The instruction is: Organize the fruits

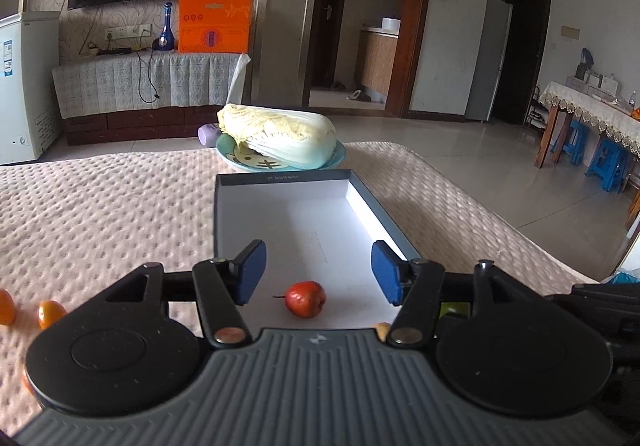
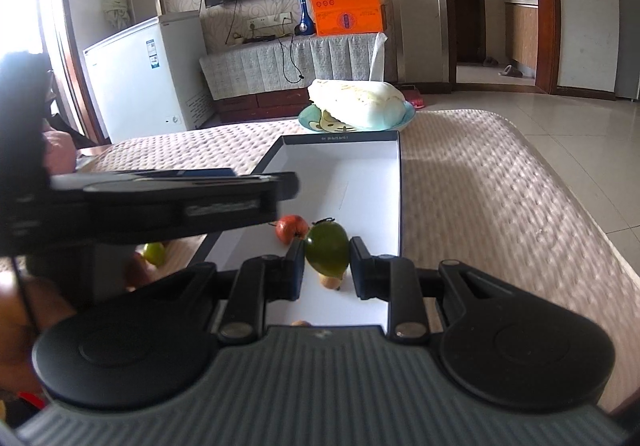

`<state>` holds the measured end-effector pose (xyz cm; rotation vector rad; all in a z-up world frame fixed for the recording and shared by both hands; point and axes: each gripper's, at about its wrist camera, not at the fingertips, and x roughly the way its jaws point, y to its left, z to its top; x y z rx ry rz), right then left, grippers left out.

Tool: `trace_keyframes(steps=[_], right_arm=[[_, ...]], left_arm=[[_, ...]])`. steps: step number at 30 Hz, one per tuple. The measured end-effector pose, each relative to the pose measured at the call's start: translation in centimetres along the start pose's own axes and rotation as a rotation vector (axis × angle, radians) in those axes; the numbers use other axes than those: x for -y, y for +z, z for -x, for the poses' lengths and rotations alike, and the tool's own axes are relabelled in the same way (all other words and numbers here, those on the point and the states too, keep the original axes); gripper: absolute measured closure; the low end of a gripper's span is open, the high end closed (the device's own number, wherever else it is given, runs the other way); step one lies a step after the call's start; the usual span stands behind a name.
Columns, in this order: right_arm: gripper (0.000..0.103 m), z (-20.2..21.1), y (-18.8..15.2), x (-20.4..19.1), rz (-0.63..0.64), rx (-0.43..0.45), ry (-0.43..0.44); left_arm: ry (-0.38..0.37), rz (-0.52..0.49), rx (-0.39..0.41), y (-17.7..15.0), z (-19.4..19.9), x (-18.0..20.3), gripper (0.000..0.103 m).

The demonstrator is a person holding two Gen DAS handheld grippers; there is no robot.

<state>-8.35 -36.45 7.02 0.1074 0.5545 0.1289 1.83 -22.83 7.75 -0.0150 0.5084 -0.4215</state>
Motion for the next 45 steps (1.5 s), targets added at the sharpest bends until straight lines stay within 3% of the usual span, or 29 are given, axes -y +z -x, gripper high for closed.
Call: trace_keyframes(steps=[21, 45], right_arm=[[0.076, -3.0, 0.1, -1.6, -0.024, -0.013, -0.035], [0.075, -5.4, 0.1, -2.3, -0.072, -0.035, -0.078]], left_arm=[[0.027, -0.008, 0.014, -0.8, 4.6, -2.5, 0.036], [0.163, 0.043, -0.018, -1.4, 7.6, -8.8, 0.033]])
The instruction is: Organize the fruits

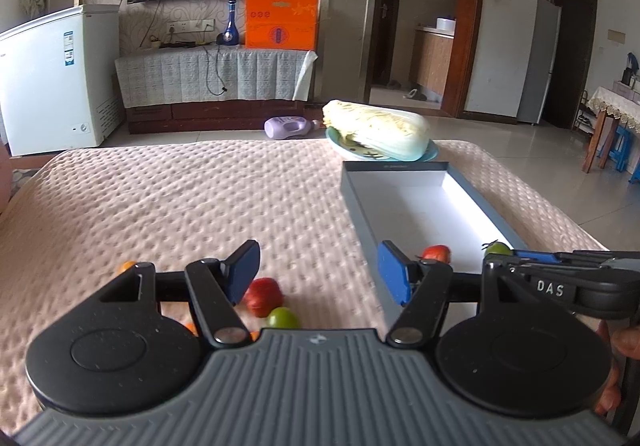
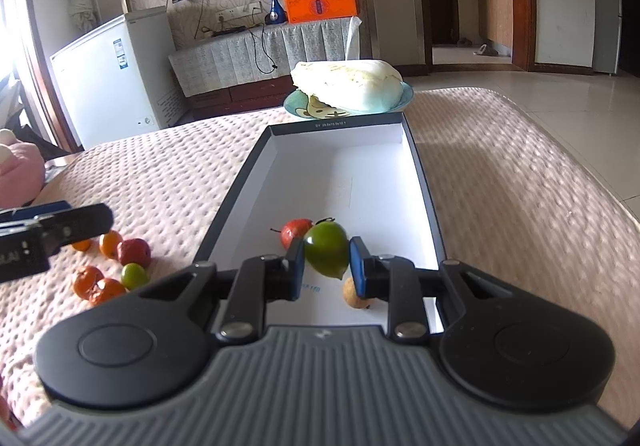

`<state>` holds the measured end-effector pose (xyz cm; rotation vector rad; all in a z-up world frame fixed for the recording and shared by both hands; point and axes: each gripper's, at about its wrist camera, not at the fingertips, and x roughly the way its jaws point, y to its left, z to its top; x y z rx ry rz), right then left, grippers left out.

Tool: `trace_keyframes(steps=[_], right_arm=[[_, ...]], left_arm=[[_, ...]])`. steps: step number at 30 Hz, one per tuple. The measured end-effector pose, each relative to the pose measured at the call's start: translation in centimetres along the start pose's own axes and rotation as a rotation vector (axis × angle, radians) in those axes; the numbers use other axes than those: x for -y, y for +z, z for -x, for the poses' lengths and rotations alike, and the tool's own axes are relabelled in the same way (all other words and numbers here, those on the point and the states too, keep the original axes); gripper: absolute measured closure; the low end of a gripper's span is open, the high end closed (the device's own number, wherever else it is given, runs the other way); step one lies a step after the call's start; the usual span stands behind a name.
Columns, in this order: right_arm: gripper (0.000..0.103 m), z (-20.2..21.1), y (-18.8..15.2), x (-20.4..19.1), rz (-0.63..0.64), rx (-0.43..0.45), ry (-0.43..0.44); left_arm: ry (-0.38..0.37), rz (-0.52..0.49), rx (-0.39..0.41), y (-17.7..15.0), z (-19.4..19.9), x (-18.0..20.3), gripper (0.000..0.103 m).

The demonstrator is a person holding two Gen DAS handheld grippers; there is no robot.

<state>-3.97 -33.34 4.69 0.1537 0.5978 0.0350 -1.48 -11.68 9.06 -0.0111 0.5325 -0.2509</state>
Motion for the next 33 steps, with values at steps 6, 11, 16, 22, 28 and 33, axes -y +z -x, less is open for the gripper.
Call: trace_keyframes(steps=[6, 11, 16, 22, 28, 33], right_arm=[[0.075, -0.5, -0.1, -0.5, -0.006, -0.009, -0.007], [0.074, -0.7, -0.1, -0.6, -0.016, -0.011, -0.024], [0.074, -0.7, 0.0, -0.9, -0.024, -0.004, -0.031], [0.074, -0.6, 0.0, -0.9, -0.031, 0.005, -0.033], [0.074, -0.8, 0.0, -1.1, -0.035, -0.001, -0.032], [0.073, -0.9, 0.0, -1.2, -0.031, -0.008, -0.033]], left_arm=[[0.017, 0.016, -0.013, -0.2, 0.1, -1.4, 0.033], [0.038, 0.022, -0.020, -0.4, 0.6, -2.4, 0.033], [0.053, 0.032, -0.019, -0.4, 1.0, -3.6, 0.031], [0.068, 0.042, -0.020, -0.6, 1.5, -4.9, 0.031], [0.072, 0.045, -0.025, -0.7, 1.5, -5.3, 0.030], [0.064, 0.036, -0.025, -0.8, 1.6, -5.2, 0.028]])
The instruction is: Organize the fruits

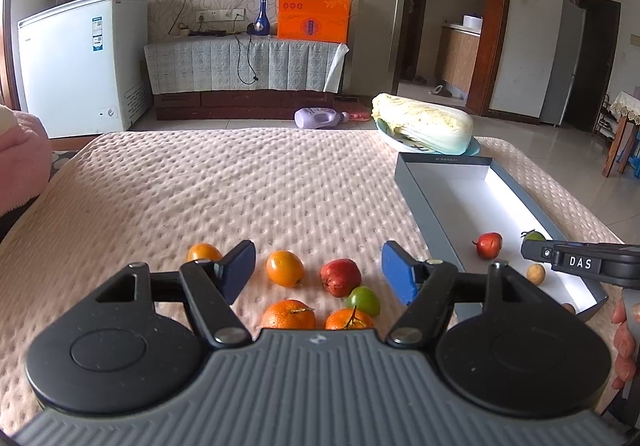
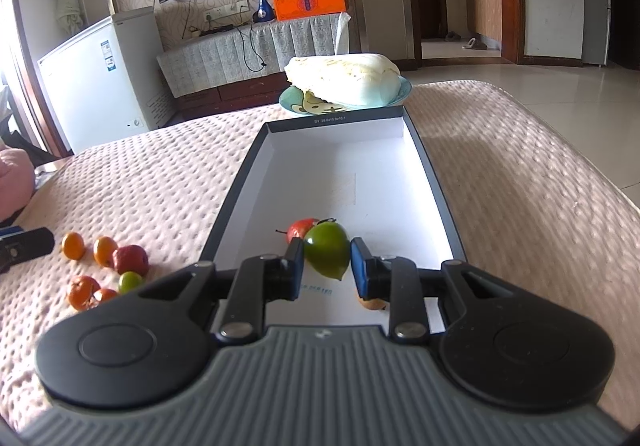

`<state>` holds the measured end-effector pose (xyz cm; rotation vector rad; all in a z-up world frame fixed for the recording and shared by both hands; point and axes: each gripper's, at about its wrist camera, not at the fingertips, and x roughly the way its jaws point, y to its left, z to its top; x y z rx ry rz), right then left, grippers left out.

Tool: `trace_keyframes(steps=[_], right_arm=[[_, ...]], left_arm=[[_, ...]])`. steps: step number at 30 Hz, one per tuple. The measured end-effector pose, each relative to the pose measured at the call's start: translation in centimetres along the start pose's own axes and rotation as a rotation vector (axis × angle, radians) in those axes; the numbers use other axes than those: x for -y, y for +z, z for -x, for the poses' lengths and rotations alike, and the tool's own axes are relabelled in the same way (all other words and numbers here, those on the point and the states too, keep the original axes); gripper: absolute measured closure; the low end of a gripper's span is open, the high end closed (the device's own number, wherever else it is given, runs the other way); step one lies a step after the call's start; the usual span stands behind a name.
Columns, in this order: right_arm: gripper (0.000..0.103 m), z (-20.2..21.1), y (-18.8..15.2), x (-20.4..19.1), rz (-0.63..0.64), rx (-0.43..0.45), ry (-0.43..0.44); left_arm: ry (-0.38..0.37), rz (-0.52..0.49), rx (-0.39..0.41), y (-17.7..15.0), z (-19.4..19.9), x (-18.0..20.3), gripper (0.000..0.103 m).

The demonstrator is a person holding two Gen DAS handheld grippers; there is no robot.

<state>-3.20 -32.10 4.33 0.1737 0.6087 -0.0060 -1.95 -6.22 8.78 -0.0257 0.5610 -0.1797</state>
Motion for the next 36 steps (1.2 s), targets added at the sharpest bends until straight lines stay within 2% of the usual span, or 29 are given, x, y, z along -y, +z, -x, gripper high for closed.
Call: trace_keyframes(steps=[5, 8, 10, 14, 18, 28, 36], right_arm=[[0.073, 0.0, 0.0, 0.1, -0.032, 0.000, 0.012], [0.062, -0.2, -0.1, -0.1, -0.021, -0.009, 0.006], [0.062, -0.3, -0.1, -0.2, -0.014, -0.013, 0.001], [0.062, 0.4, 0.1, 0.1, -0.044, 0.037, 0.008], [0.062, 0.3, 0.0, -0.2, -0.029, 0.022, 0.009], [0.062, 1.1, 0.4, -0.7, -0.031, 0.067, 0.031], [0.062, 1.6, 0.3, -2.6, 0.024, 0.126, 0.055]], left_arm=[[0.001, -0.003, 0.008, 0.0, 0.2, -0.1, 0.028], [0.004, -0.002, 0.009, 0.1, 0.2, -0.3, 0.027], [0.012, -0.001, 0.003, 0.0, 0.0, -0.5, 0.027], [0.016, 0.009, 0.004, 0.0, 0.0, -0.9, 0.027], [0.016, 0.004, 0.004, 0.0, 0.1, -0.8, 0.027], [0.022, 0.010, -0.005, -0.1, -0.3, -1.0, 0.027], [0.034, 0.020, -0.010, -0.2, -0.3, -2.1, 0.027]])
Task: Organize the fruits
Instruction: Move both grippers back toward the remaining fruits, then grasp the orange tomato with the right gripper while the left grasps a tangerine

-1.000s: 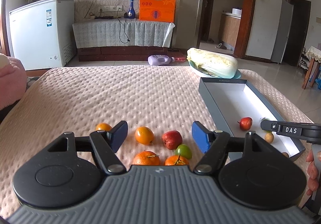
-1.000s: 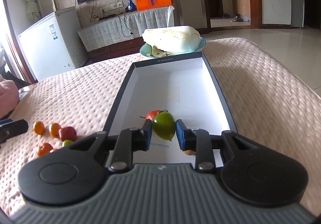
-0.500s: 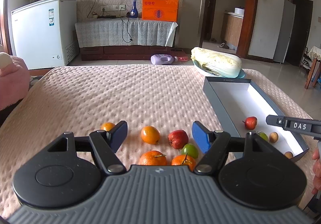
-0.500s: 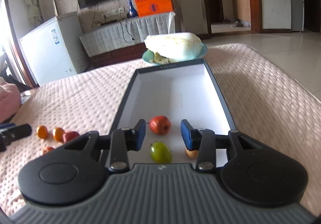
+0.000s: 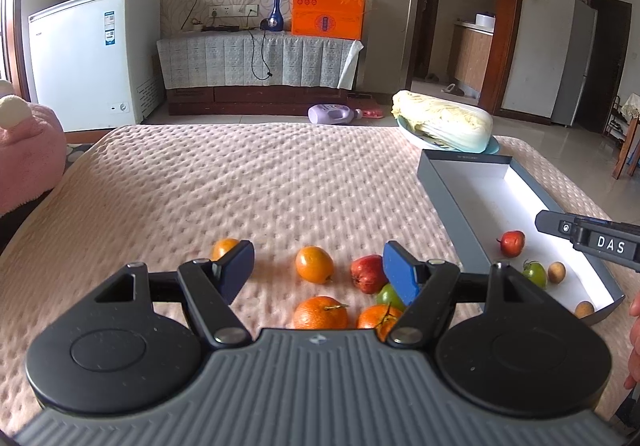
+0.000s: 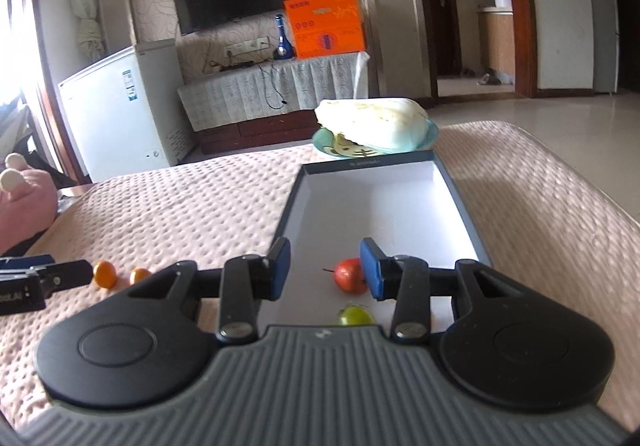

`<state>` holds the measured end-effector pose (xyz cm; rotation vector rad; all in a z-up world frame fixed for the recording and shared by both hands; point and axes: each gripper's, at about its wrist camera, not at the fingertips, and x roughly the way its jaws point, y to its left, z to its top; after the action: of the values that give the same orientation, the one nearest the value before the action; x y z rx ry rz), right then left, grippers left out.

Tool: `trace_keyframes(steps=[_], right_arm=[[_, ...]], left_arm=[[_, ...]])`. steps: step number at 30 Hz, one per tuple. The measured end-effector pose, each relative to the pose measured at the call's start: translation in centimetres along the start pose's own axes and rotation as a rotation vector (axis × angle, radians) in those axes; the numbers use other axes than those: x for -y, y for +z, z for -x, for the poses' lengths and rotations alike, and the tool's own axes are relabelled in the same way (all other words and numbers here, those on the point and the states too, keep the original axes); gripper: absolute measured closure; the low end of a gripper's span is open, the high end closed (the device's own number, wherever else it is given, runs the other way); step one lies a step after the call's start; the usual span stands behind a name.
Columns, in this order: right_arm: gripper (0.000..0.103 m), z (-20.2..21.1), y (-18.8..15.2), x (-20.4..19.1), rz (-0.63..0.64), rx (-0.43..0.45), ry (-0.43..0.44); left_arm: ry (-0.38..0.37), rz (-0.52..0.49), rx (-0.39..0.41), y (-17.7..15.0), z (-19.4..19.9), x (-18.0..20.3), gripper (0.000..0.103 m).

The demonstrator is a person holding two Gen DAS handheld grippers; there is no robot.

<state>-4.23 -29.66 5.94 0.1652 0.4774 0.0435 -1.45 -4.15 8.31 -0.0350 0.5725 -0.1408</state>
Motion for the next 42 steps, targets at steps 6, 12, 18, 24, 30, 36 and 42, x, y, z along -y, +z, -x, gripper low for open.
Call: trace_keyframes(steps=[6, 12, 18, 24, 30, 36, 42], right_arm=[[0.062, -0.4, -0.6, -2.8, 0.078, -0.016, 0.075], [0.062, -1.1, -1.5, -5.6, 0.182, -0.070, 0.181], [0.062, -1.6, -3.1, -8.9, 0.318, -0.141, 0.227], [0.062, -2.3, -4.0, -10.2, 0.316, -0.176, 0.256], [0.061, -2.4, -4.7, -12.0, 0.342, -0.190, 0.309], [0.061, -2.9, -5.1, -12.9, 0.356, -0.196, 0.317], [0.061, -3.5, -5.5, -13.4, 0.361, -0.217, 0.302]], left_arm=[[0.021, 0.012, -0.004, -0.1, 0.0, -1.4, 0.027], [0.043, 0.041, 0.001, 0.0, 0.3, -3.0, 0.027], [0.054, 0.059, -0.003, 0.2, 0.3, -4.1, 0.027], [0.063, 0.065, -0.007, 0.1, 0.4, -4.6, 0.027], [0.075, 0.079, -0.017, 0.0, 0.2, -5.5, 0.027], [0.074, 0.072, -0.027, -0.2, 0.0, -5.6, 0.027], [0.076, 0.059, -0.040, -0.5, -0.3, -5.7, 0.027]])
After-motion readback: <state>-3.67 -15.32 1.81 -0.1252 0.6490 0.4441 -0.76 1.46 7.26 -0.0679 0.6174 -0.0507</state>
